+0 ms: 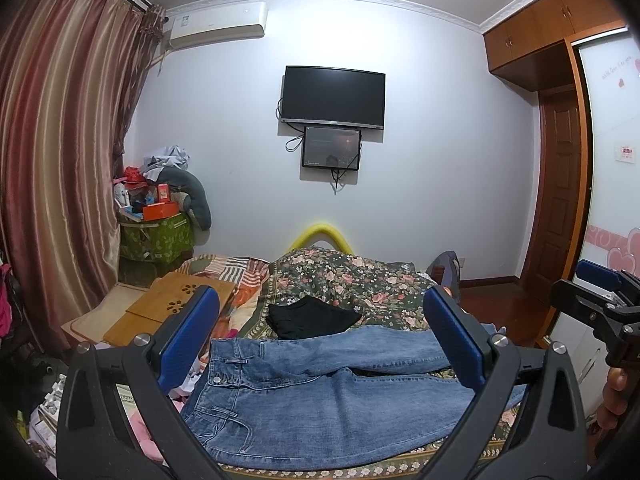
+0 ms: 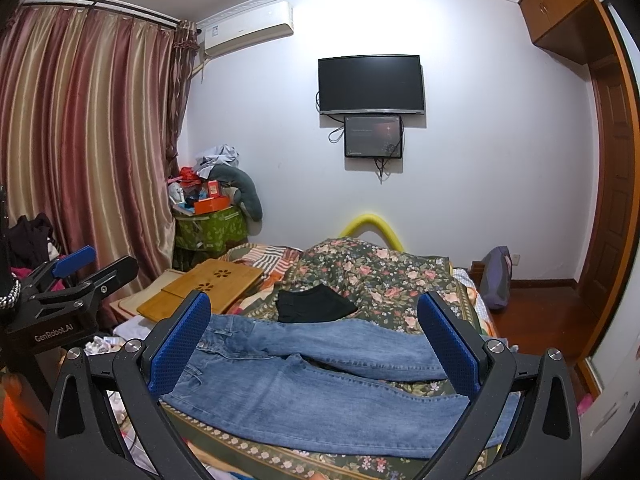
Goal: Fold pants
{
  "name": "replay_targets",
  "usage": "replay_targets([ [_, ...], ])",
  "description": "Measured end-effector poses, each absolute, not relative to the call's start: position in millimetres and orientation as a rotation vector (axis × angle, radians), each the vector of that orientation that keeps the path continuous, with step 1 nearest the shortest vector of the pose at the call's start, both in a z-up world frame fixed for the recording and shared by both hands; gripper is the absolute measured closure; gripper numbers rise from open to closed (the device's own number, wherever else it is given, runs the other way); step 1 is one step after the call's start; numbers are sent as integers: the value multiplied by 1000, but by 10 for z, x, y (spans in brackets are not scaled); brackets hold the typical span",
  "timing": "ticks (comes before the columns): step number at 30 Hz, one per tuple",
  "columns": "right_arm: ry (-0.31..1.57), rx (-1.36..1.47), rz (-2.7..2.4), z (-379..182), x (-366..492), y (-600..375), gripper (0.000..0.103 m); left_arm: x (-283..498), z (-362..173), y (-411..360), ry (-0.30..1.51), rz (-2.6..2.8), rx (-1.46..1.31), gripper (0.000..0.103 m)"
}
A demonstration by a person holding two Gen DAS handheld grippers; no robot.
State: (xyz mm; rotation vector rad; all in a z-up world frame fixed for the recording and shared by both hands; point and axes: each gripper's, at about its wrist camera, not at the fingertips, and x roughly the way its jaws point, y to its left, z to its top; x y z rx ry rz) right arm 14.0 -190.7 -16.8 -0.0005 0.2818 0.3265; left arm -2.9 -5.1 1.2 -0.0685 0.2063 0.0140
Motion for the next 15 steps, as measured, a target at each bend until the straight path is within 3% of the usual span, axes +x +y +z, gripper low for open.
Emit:
replay_targets([
  [15, 282, -2, 330, -165, 145, -1874, 0, -30, 10, -87, 200, 12, -63, 0],
])
